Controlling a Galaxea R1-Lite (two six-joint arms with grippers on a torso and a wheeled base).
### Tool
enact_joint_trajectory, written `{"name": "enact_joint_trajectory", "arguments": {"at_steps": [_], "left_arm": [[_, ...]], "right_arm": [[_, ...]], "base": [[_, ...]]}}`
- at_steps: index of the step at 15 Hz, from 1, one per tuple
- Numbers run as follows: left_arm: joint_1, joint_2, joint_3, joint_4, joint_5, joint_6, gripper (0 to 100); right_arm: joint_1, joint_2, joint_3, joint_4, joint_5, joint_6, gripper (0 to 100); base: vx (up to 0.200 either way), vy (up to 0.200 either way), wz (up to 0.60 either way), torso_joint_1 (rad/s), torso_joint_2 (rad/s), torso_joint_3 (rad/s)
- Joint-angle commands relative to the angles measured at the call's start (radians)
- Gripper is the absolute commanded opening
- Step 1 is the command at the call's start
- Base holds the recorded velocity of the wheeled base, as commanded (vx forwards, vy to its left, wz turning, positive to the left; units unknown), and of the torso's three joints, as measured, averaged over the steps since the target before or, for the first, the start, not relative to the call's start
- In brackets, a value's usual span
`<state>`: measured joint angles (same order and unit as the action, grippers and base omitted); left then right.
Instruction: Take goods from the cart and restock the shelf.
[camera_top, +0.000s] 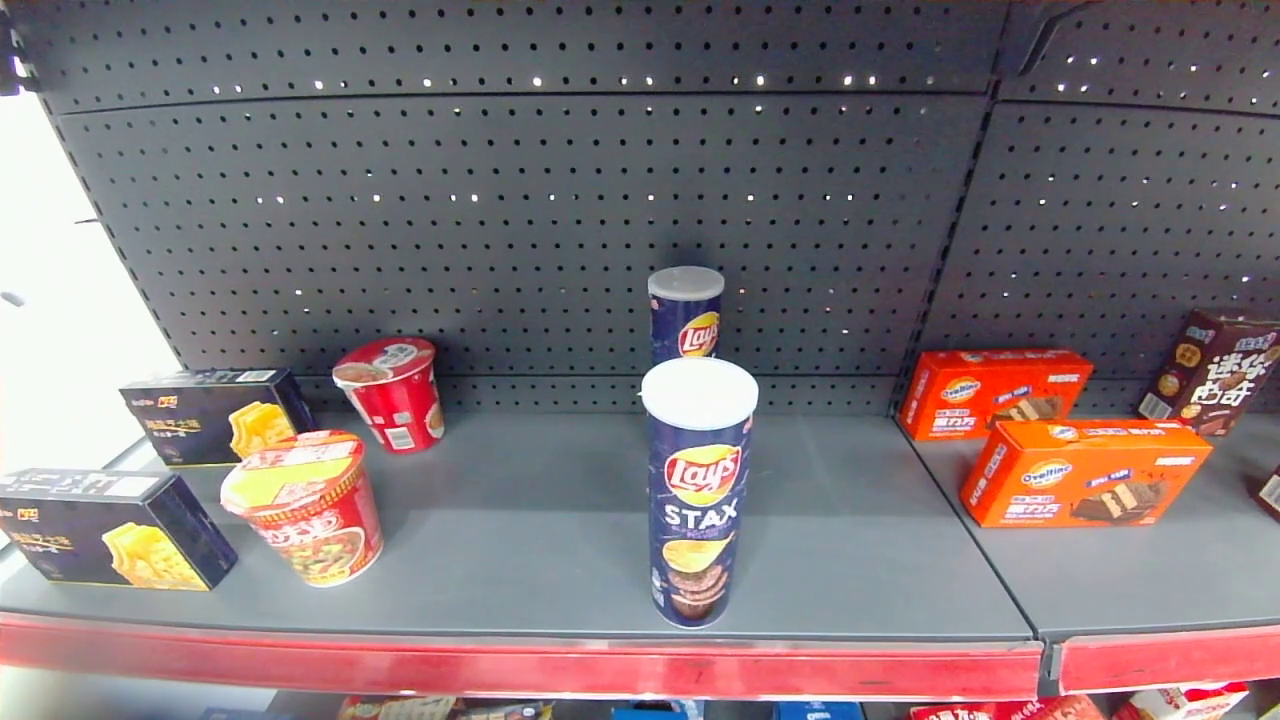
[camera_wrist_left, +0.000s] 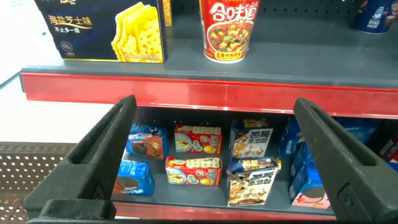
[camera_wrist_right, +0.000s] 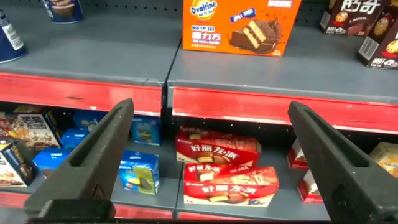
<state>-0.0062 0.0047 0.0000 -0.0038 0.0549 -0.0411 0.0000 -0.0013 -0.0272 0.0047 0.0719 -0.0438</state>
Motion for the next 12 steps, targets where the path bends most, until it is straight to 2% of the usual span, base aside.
{"name": "enact_joint_trajectory", "arguments": {"at_steps": [1, 12], "left_arm": [[0.0, 0.001, 0.0, 0.001, 0.0, 0.0, 100], [0.0, 0.0, 0.0, -0.001, 0.0, -0.002, 100]], "right_arm": [[0.0, 0.001, 0.001, -0.003, -0.003, 0.001, 100], [0.0, 0.001, 0.001, -0.002, 0.002, 0.007, 100]], "base": [[0.0, 0.0, 0.0, 0.0, 0.0, 0.0], [0.0, 0.0, 0.0, 0.0, 0.0, 0.0]]}}
